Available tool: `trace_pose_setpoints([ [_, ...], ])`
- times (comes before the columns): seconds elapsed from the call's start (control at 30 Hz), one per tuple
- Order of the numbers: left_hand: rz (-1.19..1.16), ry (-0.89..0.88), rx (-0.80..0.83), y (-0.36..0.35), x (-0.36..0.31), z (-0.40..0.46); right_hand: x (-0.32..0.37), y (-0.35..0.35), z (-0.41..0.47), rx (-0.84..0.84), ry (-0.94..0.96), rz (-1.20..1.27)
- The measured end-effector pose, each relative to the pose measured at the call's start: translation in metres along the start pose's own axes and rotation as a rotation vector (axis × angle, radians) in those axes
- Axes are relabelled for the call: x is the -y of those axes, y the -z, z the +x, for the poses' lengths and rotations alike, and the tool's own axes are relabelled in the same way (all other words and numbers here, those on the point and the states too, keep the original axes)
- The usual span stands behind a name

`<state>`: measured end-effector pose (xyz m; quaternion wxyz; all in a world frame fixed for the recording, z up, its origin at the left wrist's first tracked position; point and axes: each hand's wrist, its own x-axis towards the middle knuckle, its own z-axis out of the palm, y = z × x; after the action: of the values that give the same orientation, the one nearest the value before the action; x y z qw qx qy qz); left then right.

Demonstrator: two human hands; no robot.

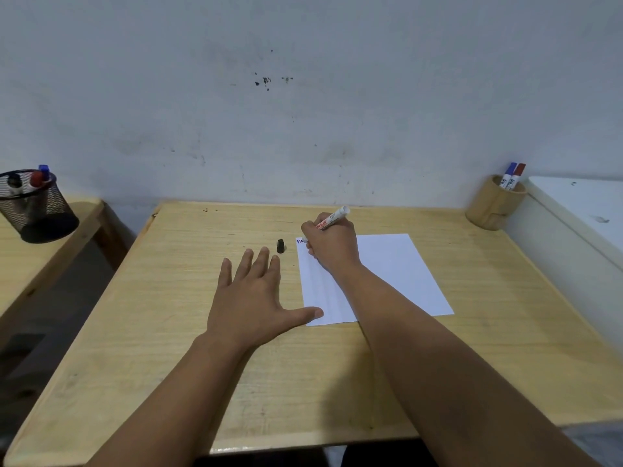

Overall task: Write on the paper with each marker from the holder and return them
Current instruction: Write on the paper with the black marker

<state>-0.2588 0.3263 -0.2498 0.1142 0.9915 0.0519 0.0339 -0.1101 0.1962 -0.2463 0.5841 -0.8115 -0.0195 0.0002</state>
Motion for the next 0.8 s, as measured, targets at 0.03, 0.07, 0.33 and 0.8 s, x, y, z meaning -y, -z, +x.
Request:
trace_pose_setpoints([
  [0.03, -0.005, 0.001, -0.002, 0.0, 0.0, 0.0, 0.0, 0.0, 0.0, 0.004, -0.007, 0.013],
  [0.07, -0.01, 0.0, -0.002, 0.001, 0.0, 0.0, 0.0, 0.001, -0.001, 0.004, -0.016, 0.026],
  [0.33, -0.186, 0.069, -0.236, 0.009, -0.003, 0.012, 0.015, 0.008, 0.003, 0.072, -0.123, 0.304],
  [0.8, -0.668, 0.218, -0.233, 0.03, 0.004, 0.068, 0.066, 0.079, -0.028, 0.287, -0.015, 0.439],
])
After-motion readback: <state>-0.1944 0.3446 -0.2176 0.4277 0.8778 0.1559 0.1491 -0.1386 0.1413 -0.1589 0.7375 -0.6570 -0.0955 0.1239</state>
